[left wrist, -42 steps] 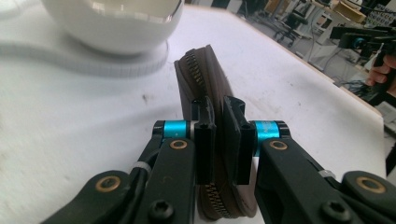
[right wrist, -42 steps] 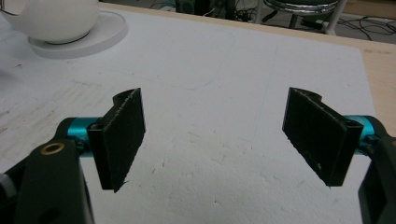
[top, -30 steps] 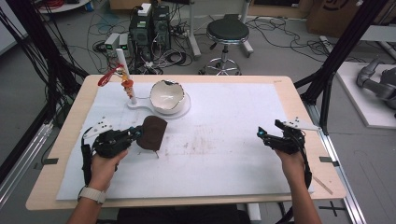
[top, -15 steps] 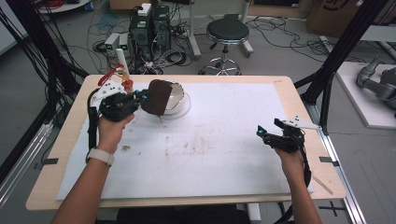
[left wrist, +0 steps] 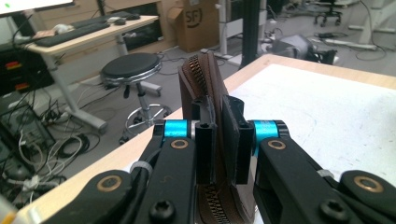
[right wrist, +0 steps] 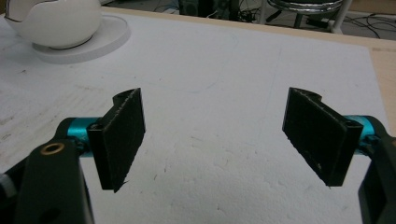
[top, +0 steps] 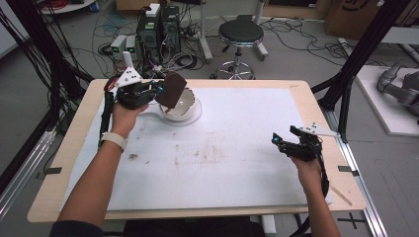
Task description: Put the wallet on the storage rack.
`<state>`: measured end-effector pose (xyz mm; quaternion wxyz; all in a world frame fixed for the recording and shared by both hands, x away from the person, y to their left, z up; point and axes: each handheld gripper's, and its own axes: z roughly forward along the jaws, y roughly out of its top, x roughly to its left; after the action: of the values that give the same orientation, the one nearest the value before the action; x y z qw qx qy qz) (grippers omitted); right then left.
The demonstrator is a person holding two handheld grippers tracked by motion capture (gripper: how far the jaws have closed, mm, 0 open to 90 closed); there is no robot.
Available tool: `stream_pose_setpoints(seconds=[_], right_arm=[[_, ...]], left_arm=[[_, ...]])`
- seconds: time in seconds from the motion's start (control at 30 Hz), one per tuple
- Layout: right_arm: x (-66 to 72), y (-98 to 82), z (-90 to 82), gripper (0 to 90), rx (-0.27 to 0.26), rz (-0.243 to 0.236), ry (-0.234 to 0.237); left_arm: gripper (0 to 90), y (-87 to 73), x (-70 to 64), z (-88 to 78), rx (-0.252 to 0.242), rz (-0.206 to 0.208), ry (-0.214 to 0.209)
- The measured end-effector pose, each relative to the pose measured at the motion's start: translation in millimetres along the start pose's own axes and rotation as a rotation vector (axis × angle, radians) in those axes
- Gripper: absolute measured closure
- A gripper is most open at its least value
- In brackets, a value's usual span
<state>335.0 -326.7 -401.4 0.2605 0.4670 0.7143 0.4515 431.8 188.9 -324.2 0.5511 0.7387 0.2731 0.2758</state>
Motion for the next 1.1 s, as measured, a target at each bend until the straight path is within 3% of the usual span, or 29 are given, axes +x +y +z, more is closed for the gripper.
stream_pose_setpoints(seconds=[0.3,0.63,0.7,0.8,0.9,1.1], right_arm=[[-2.3,-1.1,-1.3,21.2,0.000,0.014,0.002],[-5.2,-2.0,-3.8,21.2,-0.003,0.031,0.001],[-5.5,-2.1,-4.3,21.2,-0.004,0.033,0.001],[-6.0,-2.4,-4.6,21.2,-0.004,0.036,0.001],[-6.3,-3.0,-3.4,21.2,0.002,0.040,0.006],[-5.5,-3.0,-3.4,21.2,0.004,0.042,0.008]], left_arm=[[83.4,-9.6,-1.8,18.3,0.032,0.045,-0.019],[83.3,-18.2,-4.2,27.6,0.080,0.145,-0.013],[83.3,-16.8,-4.3,27.3,0.067,0.146,0.001],[83.3,-9.9,-4.3,23.3,0.004,0.159,0.013],[83.3,-5.7,-2.1,21.4,0.001,0.175,0.016],[83.2,-4.2,-1.6,22.1,-0.049,0.158,0.029]])
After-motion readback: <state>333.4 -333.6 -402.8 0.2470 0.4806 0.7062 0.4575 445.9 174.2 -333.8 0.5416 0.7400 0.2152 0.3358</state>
